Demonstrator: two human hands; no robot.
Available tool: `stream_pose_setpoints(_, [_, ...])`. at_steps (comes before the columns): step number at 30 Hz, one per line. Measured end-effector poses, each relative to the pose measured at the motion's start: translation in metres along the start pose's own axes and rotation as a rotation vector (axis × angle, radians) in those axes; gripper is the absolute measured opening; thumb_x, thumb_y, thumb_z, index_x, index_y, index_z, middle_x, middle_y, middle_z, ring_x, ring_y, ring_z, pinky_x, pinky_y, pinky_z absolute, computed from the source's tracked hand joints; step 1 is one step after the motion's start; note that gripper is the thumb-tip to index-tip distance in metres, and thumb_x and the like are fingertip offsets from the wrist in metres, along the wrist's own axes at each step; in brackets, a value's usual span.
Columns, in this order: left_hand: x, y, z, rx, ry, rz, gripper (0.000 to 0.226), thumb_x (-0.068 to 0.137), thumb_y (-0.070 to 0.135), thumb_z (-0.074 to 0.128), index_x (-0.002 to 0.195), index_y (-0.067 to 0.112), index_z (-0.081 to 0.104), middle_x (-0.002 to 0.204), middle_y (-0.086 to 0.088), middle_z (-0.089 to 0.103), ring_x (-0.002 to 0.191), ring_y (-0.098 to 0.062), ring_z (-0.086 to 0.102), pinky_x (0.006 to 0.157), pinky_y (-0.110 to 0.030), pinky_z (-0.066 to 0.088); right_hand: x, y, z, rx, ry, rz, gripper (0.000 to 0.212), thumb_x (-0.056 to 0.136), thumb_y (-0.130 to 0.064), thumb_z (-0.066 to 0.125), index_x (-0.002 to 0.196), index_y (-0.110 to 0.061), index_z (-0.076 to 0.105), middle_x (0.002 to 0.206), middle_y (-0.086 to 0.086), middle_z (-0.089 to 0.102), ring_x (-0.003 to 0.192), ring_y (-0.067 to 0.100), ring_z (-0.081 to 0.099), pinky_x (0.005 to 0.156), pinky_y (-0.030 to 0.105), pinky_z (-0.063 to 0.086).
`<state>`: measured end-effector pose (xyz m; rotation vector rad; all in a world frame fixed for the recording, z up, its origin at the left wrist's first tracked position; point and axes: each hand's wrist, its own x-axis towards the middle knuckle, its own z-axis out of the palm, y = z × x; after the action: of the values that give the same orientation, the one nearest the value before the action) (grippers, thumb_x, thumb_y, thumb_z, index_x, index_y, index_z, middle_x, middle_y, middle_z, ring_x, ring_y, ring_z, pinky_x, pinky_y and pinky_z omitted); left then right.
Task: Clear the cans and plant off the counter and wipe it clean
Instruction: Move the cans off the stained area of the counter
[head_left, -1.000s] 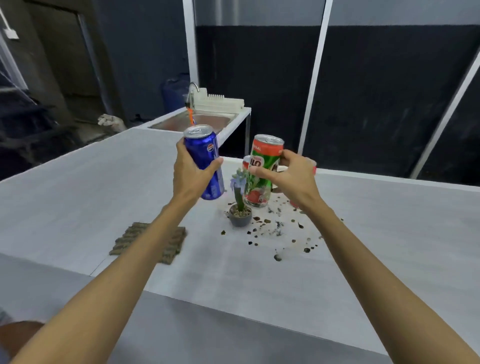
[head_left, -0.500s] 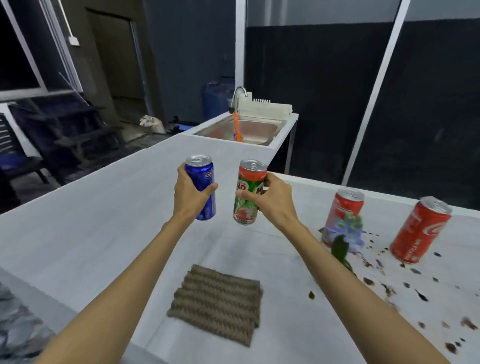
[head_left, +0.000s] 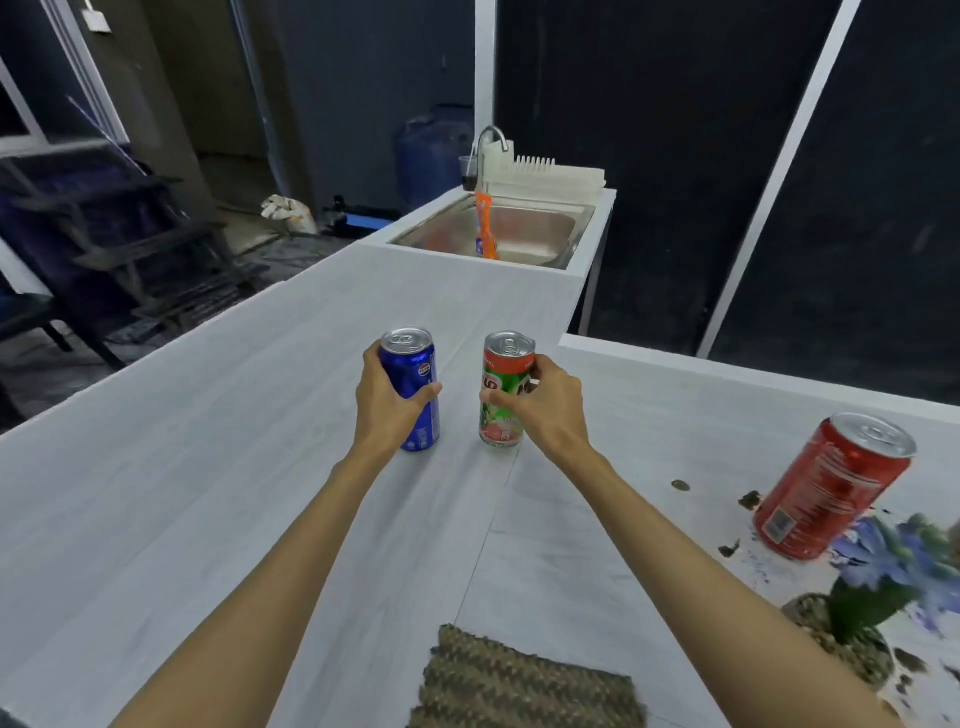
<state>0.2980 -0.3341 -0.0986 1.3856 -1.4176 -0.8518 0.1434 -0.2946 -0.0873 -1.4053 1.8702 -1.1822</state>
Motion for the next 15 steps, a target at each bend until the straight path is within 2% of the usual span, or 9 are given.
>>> stream_pose_setpoints(7, [-0.001,-0.001,0.001,-0.022,0.018,0.007,0.078,0.074,0.011,0.073,0.138,0.013,0.028,0.143,-0.008,0.04,0.13,-0.025,0.041,0.101,-0.04,0.041,-0.001,0.009,0.006,-0.044,-0.031,0.036,0.069,0.073,-0.028,0.077,0.132,-0.01,0.045,0.132,0.009,0.056,0.118,0.026,0.056,0.098,0.04,0.047])
stream_pose_setpoints(12, [-0.013,0.025,-0.002,-0.033,0.096,0.079,0.088,0.074,0.017,0.073,0.144,0.018,0.019,0.153,-0.003,0.022,0.14,-0.022,0.026,0.109,-0.037,0.032,-0.012,0.009,-0.011,-0.079,-0.146,0.117,0.085,0.071,-0.028,0.079,0.139,-0.012,0.03,0.138,0.013,0.048,0.123,0.028,0.051,0.097,0.038,0.045])
stream_pose_setpoints(15, [-0.024,0.056,0.01,0.011,0.126,0.172,0.081,0.078,0.026,0.069,0.143,0.022,0.022,0.156,-0.005,0.015,0.143,-0.022,0.016,0.115,-0.04,0.023,-0.025,0.006,-0.039,-0.163,-0.121,0.093,0.083,0.074,-0.025,0.078,0.14,-0.01,0.03,0.135,0.015,0.05,0.12,0.029,0.052,0.093,0.037,0.046])
